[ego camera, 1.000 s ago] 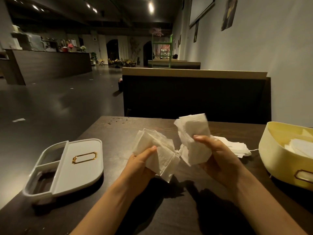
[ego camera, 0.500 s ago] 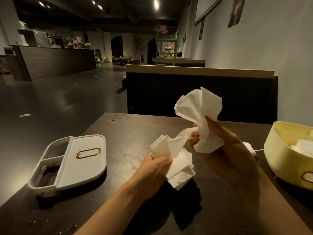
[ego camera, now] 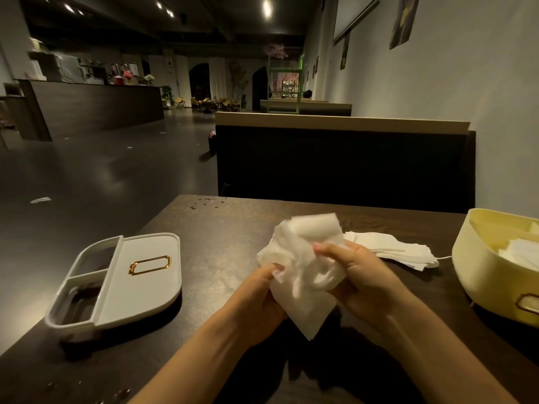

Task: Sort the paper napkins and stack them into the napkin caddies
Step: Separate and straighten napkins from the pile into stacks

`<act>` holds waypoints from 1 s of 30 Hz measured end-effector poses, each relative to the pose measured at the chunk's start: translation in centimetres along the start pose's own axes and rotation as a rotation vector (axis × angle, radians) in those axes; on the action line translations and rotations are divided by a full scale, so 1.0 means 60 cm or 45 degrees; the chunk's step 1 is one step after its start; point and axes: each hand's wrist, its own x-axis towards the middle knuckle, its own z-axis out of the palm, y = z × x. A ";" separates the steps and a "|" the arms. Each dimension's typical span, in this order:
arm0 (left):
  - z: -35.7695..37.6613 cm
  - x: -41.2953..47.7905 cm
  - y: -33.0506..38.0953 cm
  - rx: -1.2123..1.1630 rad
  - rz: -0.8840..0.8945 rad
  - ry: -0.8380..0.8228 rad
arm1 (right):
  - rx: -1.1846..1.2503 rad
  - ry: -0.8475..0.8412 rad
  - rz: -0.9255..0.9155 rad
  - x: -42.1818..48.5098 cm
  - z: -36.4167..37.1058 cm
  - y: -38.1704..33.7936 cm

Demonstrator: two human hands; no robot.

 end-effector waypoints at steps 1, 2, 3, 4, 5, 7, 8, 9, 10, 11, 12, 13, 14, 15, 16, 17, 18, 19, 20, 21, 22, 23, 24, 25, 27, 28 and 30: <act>-0.002 0.001 0.000 -0.015 -0.010 0.015 | -0.125 0.051 -0.001 0.003 0.001 0.005; -0.005 0.003 -0.001 -0.013 -0.018 0.024 | -0.243 0.098 -0.019 0.005 0.001 0.008; -0.005 0.003 0.000 -0.005 -0.026 0.033 | -0.336 0.130 -0.044 0.007 0.000 0.009; -0.006 0.003 0.000 -0.001 -0.032 0.042 | -0.409 0.134 -0.058 0.008 0.000 0.009; -0.005 0.002 0.001 0.000 -0.033 0.046 | -0.477 0.109 -0.064 0.008 -0.001 0.010; -0.002 0.002 0.001 -0.021 -0.026 0.035 | -0.589 0.034 -0.068 0.009 0.000 0.015; -0.001 0.002 0.001 -0.047 -0.026 0.028 | -0.643 0.008 -0.071 0.009 0.000 0.018; -0.001 0.002 0.001 -0.086 -0.032 0.032 | -0.699 -0.006 -0.070 0.010 -0.001 0.020; -0.001 0.003 0.001 -0.120 -0.039 0.031 | -0.749 -0.016 -0.064 0.011 -0.001 0.020; -0.001 0.002 0.002 -0.134 -0.046 0.031 | -0.786 -0.025 -0.056 0.012 -0.003 0.019; -0.001 0.002 0.002 -0.133 -0.052 0.032 | -0.817 -0.031 -0.051 0.013 -0.004 0.019; -0.002 0.002 0.002 -0.117 -0.058 0.032 | -0.873 -0.029 -0.057 0.015 -0.006 0.020; -0.003 0.002 0.001 -0.101 -0.067 0.028 | -0.968 -0.020 -0.081 0.017 -0.008 0.021; -0.004 0.002 0.001 -0.090 -0.073 0.023 | -1.084 -0.006 -0.116 0.019 -0.010 0.024; -0.003 0.002 0.000 -0.091 -0.084 0.013 | -1.193 0.006 -0.152 0.021 -0.012 0.027; -0.006 0.003 0.000 -0.102 -0.097 0.016 | -1.286 0.012 -0.190 0.021 -0.012 0.030; -0.007 0.003 0.000 -0.116 -0.108 0.014 | -1.368 0.015 -0.231 0.023 -0.012 0.033; -0.007 0.001 0.001 -0.110 -0.113 0.006 | -1.438 0.031 -0.283 0.024 -0.012 0.036; -0.008 -0.001 0.003 -0.084 -0.106 -0.007 | -1.492 0.066 -0.340 0.025 -0.013 0.038; -0.008 -0.003 0.004 -0.025 -0.089 -0.013 | -1.509 0.106 -0.394 0.025 -0.014 0.041; -0.006 -0.005 0.004 0.052 -0.068 -0.010 | -1.483 0.142 -0.439 0.026 -0.017 0.043; -0.006 -0.007 0.002 0.120 -0.047 0.001 | -1.425 0.164 -0.473 0.025 -0.018 0.043; -0.005 -0.007 0.001 0.153 -0.030 0.016 | -1.348 0.158 -0.464 0.025 -0.020 0.042; -0.006 -0.007 0.000 0.164 -0.006 0.039 | -1.245 0.110 -0.414 0.025 -0.023 0.038; -0.010 -0.006 0.002 0.113 0.036 0.042 | -0.962 -0.078 -0.223 0.027 -0.031 0.035; -0.012 -0.005 0.004 0.077 0.047 0.025 | -0.852 -0.165 -0.153 0.030 -0.036 0.035; -0.022 0.000 0.006 0.028 0.067 0.014 | -0.813 -0.229 -0.135 0.030 -0.039 0.035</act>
